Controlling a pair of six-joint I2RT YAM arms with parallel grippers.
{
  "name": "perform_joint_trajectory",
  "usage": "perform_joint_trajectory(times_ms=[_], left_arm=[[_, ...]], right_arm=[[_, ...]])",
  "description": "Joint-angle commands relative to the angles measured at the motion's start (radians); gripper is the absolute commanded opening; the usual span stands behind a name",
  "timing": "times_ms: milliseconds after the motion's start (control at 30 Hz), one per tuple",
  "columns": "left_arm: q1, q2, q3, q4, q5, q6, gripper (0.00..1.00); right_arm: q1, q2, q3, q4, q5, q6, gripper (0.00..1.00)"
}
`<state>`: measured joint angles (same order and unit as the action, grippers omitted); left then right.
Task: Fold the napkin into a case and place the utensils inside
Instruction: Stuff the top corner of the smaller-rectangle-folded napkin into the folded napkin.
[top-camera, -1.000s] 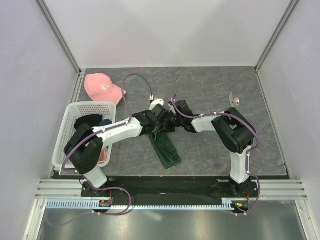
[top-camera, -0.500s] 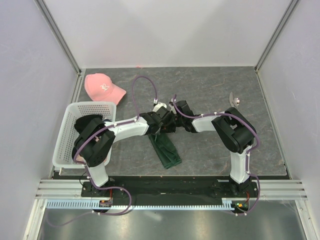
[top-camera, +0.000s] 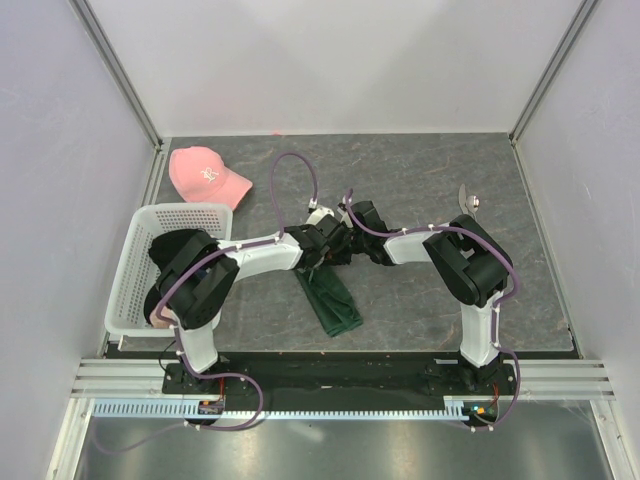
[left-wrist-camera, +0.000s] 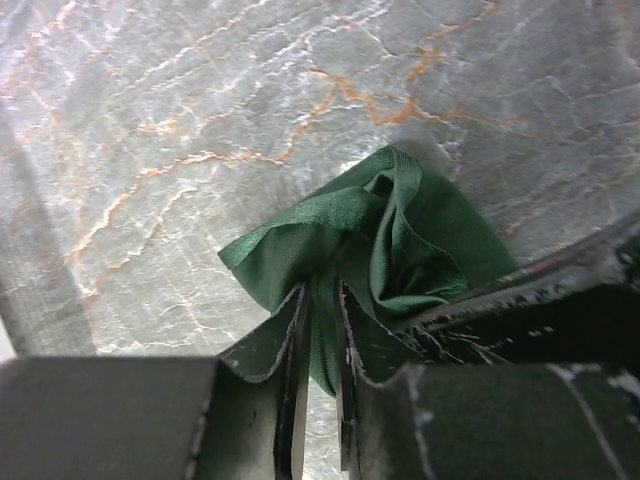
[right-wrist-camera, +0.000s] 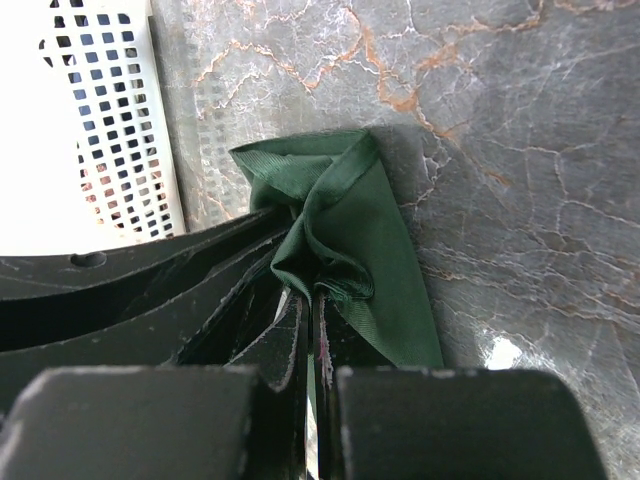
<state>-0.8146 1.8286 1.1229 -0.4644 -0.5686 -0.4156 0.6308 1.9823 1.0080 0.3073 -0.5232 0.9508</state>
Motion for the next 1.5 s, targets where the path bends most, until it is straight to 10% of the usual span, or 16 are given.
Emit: perform_joint_trajectory(times_ms=[0, 500, 933, 1467], left_arm=[[0.003, 0.026, 0.038, 0.004, -0.077, 0.047, 0.22], [0.02, 0.084, 0.028, 0.049, -0.073, 0.029, 0.1], [0.031, -0.256, -0.092, 0.084, 0.13, -0.035, 0.02], [0.038, -0.042, -0.014, 0.04, -0.017, 0.038, 0.28]], right_arm=[[-0.002, -0.005, -0.009, 0.045, -0.015, 0.008, 0.0], [-0.002, 0.015, -0.011, 0.053, -0.017, 0.005, 0.0], [-0.003, 0.004, -0.005, 0.033, -0.011, -0.003, 0.0], [-0.002, 0.003, 0.009, 0.019, -0.014, -0.007, 0.0]])
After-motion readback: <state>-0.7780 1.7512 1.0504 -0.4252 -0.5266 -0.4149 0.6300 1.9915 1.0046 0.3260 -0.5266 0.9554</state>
